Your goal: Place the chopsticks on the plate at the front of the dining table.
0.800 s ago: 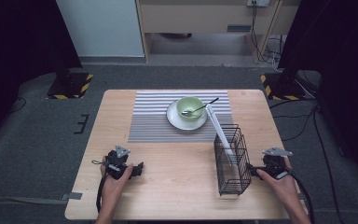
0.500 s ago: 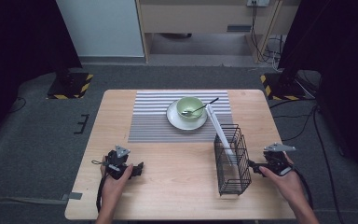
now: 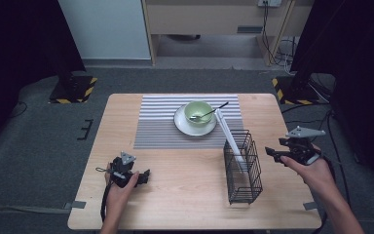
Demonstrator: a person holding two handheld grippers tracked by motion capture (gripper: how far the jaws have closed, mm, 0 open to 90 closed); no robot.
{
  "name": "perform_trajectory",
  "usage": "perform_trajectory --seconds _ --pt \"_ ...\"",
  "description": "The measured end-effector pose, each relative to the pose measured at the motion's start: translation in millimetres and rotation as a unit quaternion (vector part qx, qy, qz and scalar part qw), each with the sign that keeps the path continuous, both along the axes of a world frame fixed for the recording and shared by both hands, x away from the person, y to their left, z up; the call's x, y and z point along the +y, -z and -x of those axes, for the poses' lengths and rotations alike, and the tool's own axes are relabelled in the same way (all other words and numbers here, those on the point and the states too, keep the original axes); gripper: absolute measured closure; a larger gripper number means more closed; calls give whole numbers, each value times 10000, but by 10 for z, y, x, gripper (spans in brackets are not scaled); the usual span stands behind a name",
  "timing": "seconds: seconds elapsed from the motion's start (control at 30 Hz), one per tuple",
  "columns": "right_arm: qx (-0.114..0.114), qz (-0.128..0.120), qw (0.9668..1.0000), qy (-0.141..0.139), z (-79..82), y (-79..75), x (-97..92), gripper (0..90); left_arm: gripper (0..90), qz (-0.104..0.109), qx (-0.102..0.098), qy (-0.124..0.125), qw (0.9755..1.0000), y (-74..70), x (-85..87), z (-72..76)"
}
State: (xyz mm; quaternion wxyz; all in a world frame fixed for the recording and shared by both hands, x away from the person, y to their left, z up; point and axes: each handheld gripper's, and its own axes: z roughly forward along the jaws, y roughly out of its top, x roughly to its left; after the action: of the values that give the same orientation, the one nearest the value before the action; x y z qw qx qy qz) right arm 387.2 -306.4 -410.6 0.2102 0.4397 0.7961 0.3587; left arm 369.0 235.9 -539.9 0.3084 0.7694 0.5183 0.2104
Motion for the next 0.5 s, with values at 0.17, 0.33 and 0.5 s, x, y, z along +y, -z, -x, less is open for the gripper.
perform_trajectory --seconds 0.17,0.33,0.5 --pt "-132 -74 9998 -142 -31 -261 68 427 0 1 -1 0 10000 0 0 0" --pt "-209 -32 9992 -353 -83 -465 243 487 0 0 0 1 10000 0 0 0" --pt "-255 96 9981 -560 -142 -572 465 533 0 0 0 1 10000 0 0 0"
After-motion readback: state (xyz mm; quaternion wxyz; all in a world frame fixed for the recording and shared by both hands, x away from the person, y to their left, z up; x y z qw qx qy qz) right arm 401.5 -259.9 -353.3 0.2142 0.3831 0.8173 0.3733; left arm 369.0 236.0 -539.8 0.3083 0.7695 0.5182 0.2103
